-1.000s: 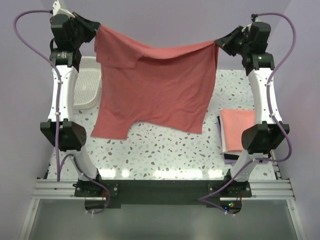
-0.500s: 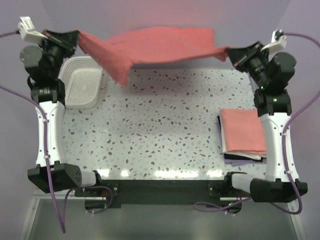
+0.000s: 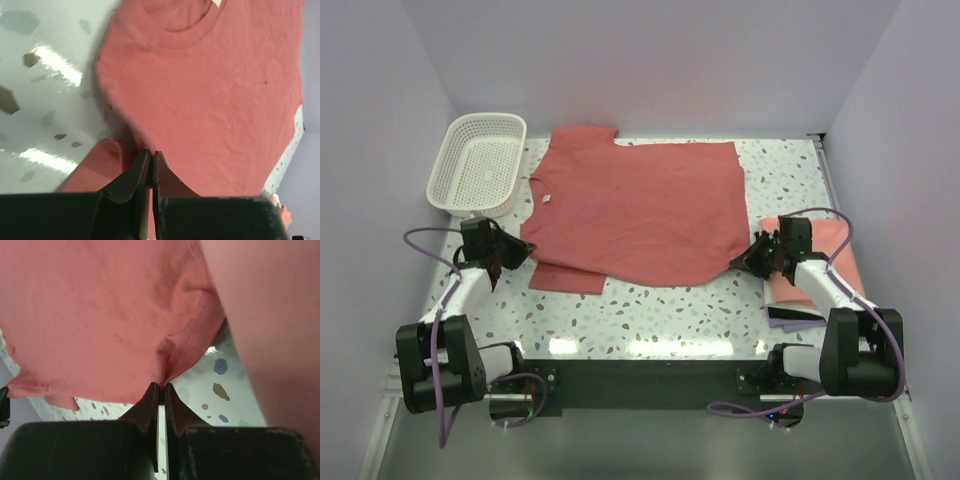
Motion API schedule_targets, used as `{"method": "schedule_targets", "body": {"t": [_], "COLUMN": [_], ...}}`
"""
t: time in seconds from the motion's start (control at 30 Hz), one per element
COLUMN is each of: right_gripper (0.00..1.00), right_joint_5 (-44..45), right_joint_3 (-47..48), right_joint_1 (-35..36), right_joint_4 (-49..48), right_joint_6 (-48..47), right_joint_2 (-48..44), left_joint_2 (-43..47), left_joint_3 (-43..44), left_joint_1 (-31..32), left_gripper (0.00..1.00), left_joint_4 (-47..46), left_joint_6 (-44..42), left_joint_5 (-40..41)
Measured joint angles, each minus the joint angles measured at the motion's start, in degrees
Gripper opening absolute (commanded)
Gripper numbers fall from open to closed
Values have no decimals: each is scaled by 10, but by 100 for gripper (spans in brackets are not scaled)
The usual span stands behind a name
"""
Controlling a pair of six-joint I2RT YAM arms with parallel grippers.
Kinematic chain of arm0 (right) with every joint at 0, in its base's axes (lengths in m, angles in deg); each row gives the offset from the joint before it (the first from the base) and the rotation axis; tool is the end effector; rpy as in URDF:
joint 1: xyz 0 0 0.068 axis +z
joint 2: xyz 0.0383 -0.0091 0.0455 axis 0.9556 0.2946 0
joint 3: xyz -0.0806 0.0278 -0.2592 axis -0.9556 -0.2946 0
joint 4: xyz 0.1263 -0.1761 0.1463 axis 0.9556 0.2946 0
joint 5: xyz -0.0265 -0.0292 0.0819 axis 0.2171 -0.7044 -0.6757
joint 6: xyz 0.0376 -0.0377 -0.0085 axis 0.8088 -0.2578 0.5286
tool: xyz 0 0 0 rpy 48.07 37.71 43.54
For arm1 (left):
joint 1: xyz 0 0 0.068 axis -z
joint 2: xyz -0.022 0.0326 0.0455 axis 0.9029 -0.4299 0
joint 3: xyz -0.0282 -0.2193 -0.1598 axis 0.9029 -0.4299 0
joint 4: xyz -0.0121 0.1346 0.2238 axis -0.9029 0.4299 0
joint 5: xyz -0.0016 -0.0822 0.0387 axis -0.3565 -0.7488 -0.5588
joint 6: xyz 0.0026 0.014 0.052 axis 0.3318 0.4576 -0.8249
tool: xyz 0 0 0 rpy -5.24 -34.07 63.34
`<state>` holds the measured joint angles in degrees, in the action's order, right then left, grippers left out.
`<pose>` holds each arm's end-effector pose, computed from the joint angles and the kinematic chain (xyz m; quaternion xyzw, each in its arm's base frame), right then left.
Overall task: Fold and stack the t-shirts
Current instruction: Flatten the tshirt out
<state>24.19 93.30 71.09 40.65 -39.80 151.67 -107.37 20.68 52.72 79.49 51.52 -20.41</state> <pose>0.2407 0.0047 0.1832 0.2885 0.8858 0.2641 0.2498 0.2374 0.0405 0.1857 -0.4396 0.7950 -0.2479 0.3366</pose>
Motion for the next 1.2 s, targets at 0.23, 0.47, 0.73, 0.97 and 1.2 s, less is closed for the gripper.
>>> {"method": "schedule_targets", "body": {"t": [0.23, 0.47, 0.73, 0.97, 1.2], "right_gripper": [0, 0, 11, 53, 54], "right_joint_5": [1, 17, 27, 28, 71], "right_joint_3": [-78, -103, -110, -99, -60], "right_joint_1": [0, 0, 0, 0, 88], "right_joint_4": [15, 65, 72, 85, 109], "right_joint_6": [-27, -37, -48, -74, -79], "right_joint_2": [-39, -143, -137, -146, -199], "left_joint_2": [68, 103, 61, 23, 77], "left_joint_3": [-55, -56, -52, -28, -9], "left_joint_1": [0, 0, -1, -1, -2], "left_gripper": [0, 3, 7, 65, 70], "left_joint_4": [52, 128, 113, 99, 127], "left_joint_6": [-5, -26, -57, -78, -85], "left_joint_5": [47, 103, 81, 48, 80]}}
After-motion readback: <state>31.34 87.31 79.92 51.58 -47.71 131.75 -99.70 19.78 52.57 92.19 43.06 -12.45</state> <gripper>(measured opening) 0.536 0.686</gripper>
